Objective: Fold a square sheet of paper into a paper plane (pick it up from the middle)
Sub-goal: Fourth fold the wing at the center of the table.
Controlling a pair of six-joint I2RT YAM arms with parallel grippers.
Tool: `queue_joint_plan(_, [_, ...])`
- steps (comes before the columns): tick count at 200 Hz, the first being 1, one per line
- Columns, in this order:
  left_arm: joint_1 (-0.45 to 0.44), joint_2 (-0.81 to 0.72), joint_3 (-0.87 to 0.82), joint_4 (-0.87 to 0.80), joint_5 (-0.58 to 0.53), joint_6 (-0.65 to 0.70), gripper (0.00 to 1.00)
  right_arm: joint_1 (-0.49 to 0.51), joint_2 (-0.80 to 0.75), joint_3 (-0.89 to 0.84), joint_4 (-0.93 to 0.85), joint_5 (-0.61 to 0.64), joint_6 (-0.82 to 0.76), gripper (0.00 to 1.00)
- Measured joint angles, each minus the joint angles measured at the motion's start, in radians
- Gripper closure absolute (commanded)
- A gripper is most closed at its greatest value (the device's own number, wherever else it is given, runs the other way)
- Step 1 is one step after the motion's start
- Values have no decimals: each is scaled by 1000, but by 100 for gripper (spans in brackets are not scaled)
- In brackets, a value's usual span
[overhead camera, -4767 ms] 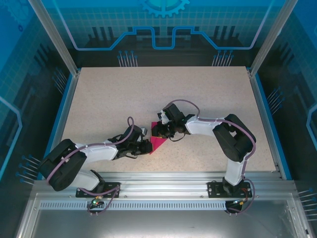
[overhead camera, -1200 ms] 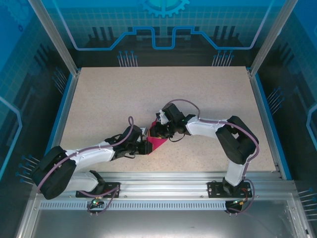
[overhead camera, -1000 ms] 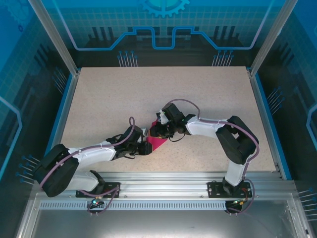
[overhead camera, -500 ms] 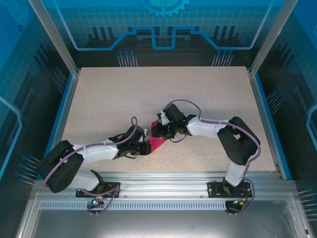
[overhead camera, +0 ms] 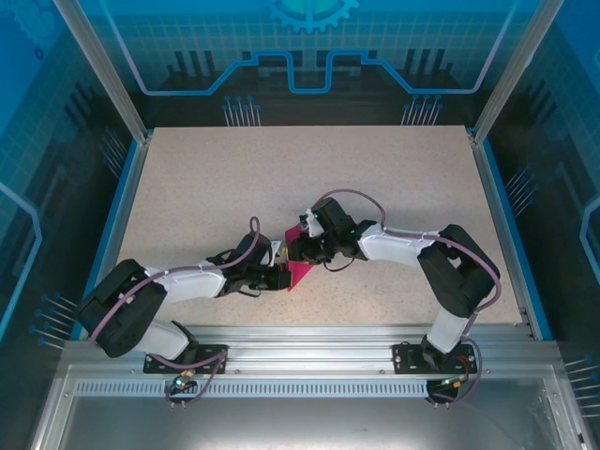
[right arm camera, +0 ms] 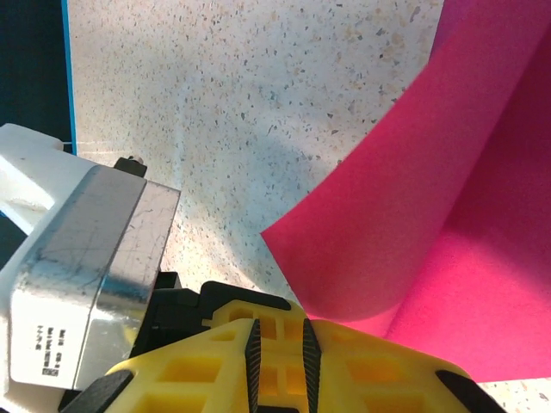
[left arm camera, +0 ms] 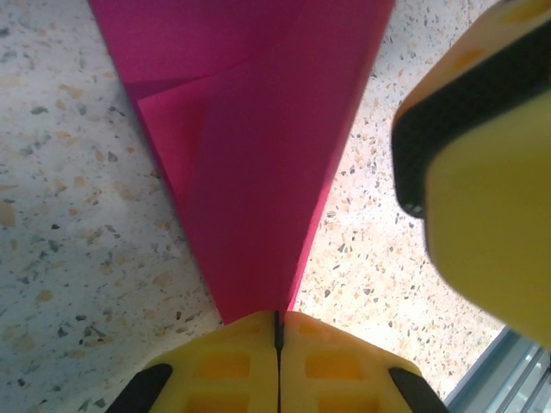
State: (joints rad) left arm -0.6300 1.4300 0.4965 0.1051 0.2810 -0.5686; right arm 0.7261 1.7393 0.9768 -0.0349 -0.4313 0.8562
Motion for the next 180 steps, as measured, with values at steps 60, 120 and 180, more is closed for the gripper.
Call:
queue_joint_plan(60, [16,11,0,5,6,-4,90,-6,70,46,1,-16,0,77])
queue_joint_plan(120, [17,11,-2,10,9,-7,76,-25,114,60,1,-12,0,78])
queue_joint_plan(180, [17,8,-10,9,8,-8,87,-27,115,60,1,-6,0,78])
